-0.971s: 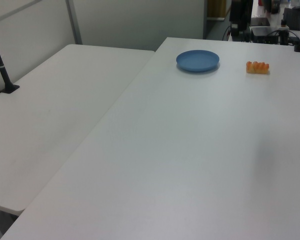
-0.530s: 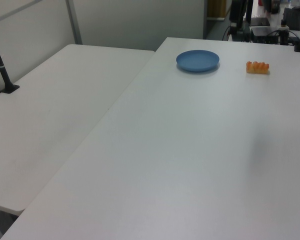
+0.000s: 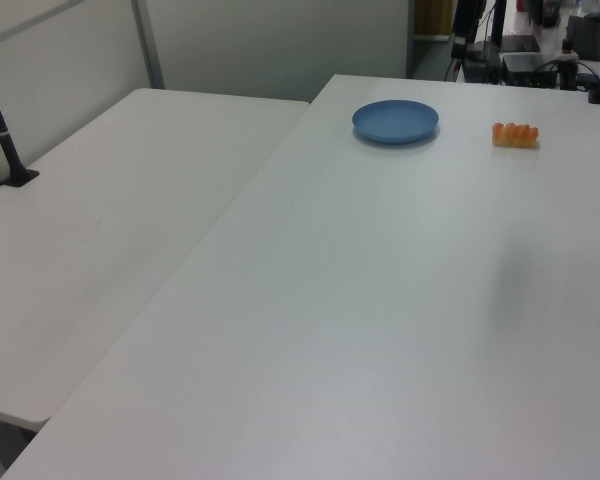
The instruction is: Put the bread on the table
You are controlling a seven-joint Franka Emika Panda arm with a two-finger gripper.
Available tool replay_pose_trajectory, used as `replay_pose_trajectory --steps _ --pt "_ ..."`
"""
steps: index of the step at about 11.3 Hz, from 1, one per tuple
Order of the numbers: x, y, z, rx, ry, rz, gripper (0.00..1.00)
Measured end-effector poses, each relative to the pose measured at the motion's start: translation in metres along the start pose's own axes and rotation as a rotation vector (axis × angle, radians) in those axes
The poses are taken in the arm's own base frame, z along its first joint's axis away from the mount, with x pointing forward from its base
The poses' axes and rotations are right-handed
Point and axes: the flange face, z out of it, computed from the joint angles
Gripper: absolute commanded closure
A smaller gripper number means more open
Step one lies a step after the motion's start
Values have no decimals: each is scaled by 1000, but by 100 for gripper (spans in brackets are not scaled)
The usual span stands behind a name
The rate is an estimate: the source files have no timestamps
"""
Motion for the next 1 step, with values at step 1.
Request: replay_pose_trajectory --steps 1 --pt "0 -2 0 0 0 -3 0"
